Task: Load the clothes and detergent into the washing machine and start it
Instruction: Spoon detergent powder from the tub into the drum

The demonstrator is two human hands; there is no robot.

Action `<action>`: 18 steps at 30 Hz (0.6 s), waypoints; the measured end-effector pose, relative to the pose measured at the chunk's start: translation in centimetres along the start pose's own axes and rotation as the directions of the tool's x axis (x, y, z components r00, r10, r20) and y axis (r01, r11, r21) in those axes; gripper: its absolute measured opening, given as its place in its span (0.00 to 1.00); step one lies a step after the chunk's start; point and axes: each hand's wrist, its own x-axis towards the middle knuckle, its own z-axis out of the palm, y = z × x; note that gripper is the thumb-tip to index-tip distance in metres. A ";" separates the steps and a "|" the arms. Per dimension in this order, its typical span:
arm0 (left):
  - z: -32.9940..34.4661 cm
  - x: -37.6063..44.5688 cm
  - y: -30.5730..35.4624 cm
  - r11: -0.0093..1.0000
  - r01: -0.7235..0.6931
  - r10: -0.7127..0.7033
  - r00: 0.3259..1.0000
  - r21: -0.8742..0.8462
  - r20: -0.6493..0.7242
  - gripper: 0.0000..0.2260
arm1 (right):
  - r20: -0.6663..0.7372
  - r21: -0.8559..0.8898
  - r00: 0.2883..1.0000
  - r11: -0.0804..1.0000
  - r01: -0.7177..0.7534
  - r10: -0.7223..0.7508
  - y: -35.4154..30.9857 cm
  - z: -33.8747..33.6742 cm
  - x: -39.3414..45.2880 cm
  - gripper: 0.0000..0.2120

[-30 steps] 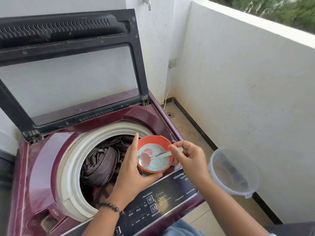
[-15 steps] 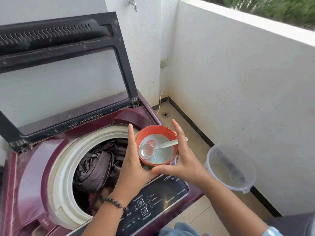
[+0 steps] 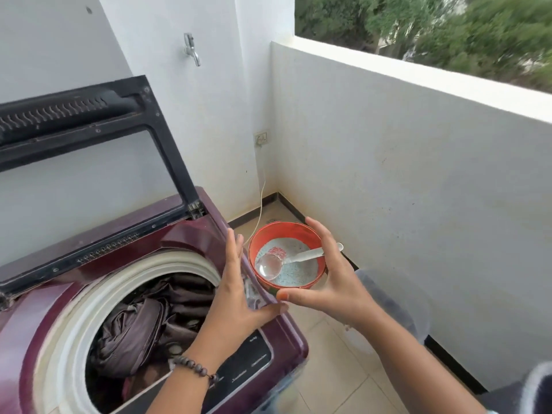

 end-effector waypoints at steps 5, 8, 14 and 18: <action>4.9 2.3 3.6 0.998 -0.023 0.023 1.000 0.050 0.001 0.59 | -0.075 -0.021 0.997 1.000 -0.009 0.007 1.3 -6.7 -1.4 0.53; 8.5 3.9 5.7 0.997 -0.072 0.071 0.997 0.041 0.037 0.57 | -0.140 -0.037 0.990 0.999 -0.019 0.014 2.1 -11.0 -2.5 0.54; 14.6 6.1 9.1 0.981 -0.185 0.179 0.979 0.057 0.098 0.55 | -0.278 -0.076 0.960 0.996 -0.044 0.021 3.5 -18.8 -4.7 0.54; 18.8 7.2 11.7 0.974 -0.218 0.207 0.966 0.055 0.156 0.54 | -0.353 -0.113 0.935 0.991 -0.068 0.024 4.5 -23.4 -6.3 0.53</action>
